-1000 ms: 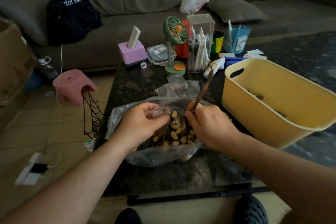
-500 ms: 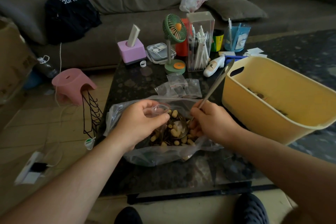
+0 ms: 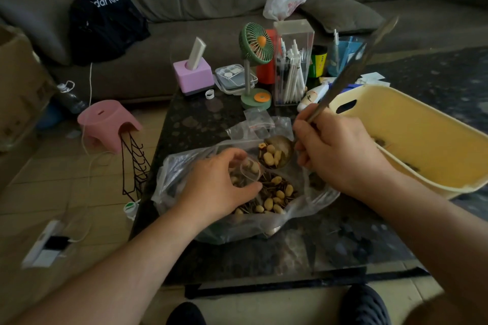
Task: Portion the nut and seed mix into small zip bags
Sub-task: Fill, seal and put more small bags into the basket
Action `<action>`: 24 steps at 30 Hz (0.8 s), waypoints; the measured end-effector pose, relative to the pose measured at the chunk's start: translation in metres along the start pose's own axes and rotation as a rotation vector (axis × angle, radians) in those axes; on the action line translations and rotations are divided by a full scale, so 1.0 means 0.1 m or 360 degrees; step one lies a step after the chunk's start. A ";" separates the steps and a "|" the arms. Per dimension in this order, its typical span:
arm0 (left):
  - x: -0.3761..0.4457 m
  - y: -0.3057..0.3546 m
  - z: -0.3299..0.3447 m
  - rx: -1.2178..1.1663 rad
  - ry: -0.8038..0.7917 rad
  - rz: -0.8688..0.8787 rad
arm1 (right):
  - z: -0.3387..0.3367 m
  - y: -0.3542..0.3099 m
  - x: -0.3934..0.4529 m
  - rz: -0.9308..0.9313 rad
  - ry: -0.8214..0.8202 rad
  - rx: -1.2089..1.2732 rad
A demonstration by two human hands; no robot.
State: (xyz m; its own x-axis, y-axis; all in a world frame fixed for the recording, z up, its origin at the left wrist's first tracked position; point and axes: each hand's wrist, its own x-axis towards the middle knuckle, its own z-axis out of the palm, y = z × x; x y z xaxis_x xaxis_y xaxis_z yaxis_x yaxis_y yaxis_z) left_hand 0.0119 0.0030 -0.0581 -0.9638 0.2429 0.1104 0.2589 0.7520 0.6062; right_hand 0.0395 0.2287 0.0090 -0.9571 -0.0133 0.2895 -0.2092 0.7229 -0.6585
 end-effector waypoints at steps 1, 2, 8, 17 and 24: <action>0.00 0.01 0.01 0.0002 -0.0011 -0.0020 | 0.02 -0.02 0.00 -0.0100 0.0010 -0.0075; 0.00 0.01 0.02 0.0001 -0.0021 -0.0038 | 0.05 -0.03 0.00 -0.0204 0.0005 -0.0153; 0.03 0.01 0.06 0.0018 -0.0024 -0.0107 | 0.25 -0.01 0.04 -0.0564 -0.0094 -0.0419; 0.06 -0.08 0.06 -0.0100 0.0002 -0.0174 | 0.30 0.01 0.01 -0.0699 -0.0041 -0.0396; 0.06 -0.06 0.04 -0.0127 0.0005 -0.0251 | 0.37 0.03 -0.02 -0.0755 0.0065 -0.0383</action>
State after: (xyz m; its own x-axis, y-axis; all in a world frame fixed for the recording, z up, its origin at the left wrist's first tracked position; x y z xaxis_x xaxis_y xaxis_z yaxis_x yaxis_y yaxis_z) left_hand 0.0049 0.0022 -0.0640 -0.9922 0.1241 0.0113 0.0990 0.7293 0.6770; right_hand 0.0338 0.2054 -0.0197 -0.7589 -0.3537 0.5468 -0.5605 0.7822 -0.2719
